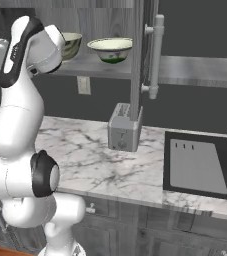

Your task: Move the bowls from the cabinet to the plates on the dining table.

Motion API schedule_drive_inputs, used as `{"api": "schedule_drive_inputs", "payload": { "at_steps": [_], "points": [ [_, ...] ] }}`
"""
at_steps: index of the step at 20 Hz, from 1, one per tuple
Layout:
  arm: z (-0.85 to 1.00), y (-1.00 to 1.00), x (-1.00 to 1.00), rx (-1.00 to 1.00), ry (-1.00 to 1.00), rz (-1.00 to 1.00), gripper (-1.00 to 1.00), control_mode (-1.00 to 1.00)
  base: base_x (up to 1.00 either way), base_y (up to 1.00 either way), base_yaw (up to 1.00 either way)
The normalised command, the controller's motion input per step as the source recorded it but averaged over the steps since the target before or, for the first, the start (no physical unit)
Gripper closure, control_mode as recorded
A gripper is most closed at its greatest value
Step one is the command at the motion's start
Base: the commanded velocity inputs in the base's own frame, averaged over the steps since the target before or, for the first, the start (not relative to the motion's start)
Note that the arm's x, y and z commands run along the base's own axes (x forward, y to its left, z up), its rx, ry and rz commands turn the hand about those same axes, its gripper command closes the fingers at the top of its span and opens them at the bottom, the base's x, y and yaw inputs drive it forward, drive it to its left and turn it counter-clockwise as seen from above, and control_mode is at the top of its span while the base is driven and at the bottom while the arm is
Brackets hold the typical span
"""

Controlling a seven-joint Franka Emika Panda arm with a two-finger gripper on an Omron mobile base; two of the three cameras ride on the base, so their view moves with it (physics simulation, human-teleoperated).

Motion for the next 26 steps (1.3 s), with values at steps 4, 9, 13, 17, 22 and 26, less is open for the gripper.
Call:
{"api": "schedule_drive_inputs", "payload": {
  "at_steps": [4,9,13,17,22,26],
  "points": [
    [-0.7,-0.17,-0.89,-0.23,0.12,0.1,-1.0,-1.0,0.0,0.0,0.0],
    [-0.49,-0.22,-0.68,-0.31,0.02,0.04,-1.0,-1.0,0.0,0.0,0.0],
    [-0.17,-0.26,-0.53,-0.33,-0.2,0.0,-1.0,-1.0,0.0,0.0,0.0],
    [0.0,-0.4,-0.28,-0.27,-0.34,0.0,-1.0,-1.0,0.0,0.0,0.0],
    [0.07,-0.41,-0.03,-0.23,-0.37,-0.03,-1.0,-1.0,0.0,0.0,0.0],
    [0.07,-0.31,0.01,-0.23,-0.36,-0.07,-1.0,-1.0,0.0,0.0,0.0]
  ]
}}
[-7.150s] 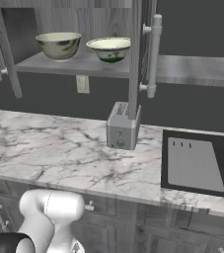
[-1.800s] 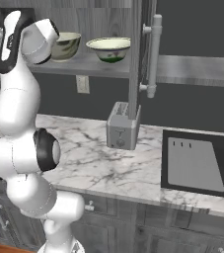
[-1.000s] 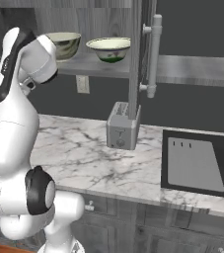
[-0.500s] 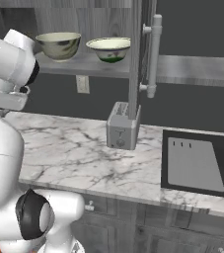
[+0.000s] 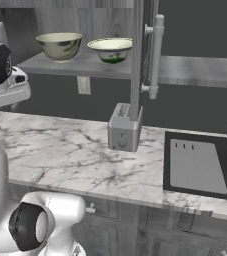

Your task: Move the bowls from the cabinet to the plates on the dining table.

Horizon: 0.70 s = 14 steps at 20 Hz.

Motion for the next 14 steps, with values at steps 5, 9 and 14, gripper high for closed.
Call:
{"api": "schedule_drive_inputs", "payload": {
  "at_steps": [5,9,14],
  "points": [
    [0.18,-0.32,0.03,-0.11,-0.29,-0.11,-1.0,-1.0,0.0,0.0,0.0],
    [0.31,-0.33,0.14,0.0,-0.22,-0.12,-1.0,-1.0,0.0,0.0,0.0],
    [0.21,-0.21,0.24,0.06,-0.11,-0.09,-1.0,-1.0,0.0,0.0,0.0]
  ]
}}
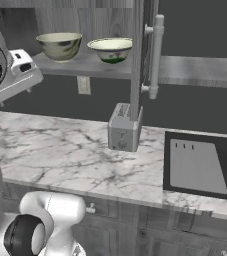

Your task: Move the bowls from the cabinet to the plates on the dining table.

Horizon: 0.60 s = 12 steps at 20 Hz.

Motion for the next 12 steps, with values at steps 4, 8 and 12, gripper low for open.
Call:
{"api": "schedule_drive_inputs", "payload": {
  "at_steps": [4,8,12],
  "points": [
    [0.01,-0.06,0.07,0.15,-0.01,0.06,-1.0,-1.0,0.0,0.0,0.0],
    [0.02,-0.01,0.0,0.07,-0.03,0.0,-1.0,-1.0,0.0,0.0,0.0],
    [0.35,-0.03,0.17,0.05,-0.11,-0.15,-1.0,-1.0,0.0,0.0,0.0]
  ]
}}
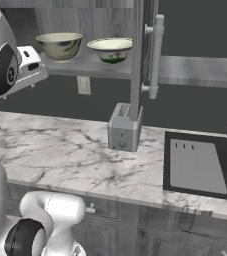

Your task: Move the bowls from the cabinet to the plates on the dining table.

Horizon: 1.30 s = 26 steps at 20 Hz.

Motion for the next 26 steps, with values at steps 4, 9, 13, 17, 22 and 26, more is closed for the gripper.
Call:
{"api": "schedule_drive_inputs", "payload": {
  "at_steps": [4,9,13,17,22,26],
  "points": [
    [0.39,-0.01,0.31,0.01,-0.09,-0.23,-1.0,-1.0,0.0,0.0,0.0],
    [0.33,-0.01,0.37,0.09,-0.02,-0.24,-1.0,-1.0,0.0,0.0,0.0],
    [0.27,-0.1,0.37,0.22,0.0,-0.17,-1.0,-1.0,0.0,0.0,0.0],
    [0.17,-0.11,0.32,0.28,0.0,-0.12,-1.0,-1.0,0.0,0.0,0.0],
    [-0.03,-0.04,0.21,0.26,-0.02,-0.08,-1.0,-1.0,0.0,0.0,0.0],
    [-0.17,0.0,0.37,0.11,-0.07,-0.14,-1.0,-1.0,0.0,0.0,0.0]
  ]
}}
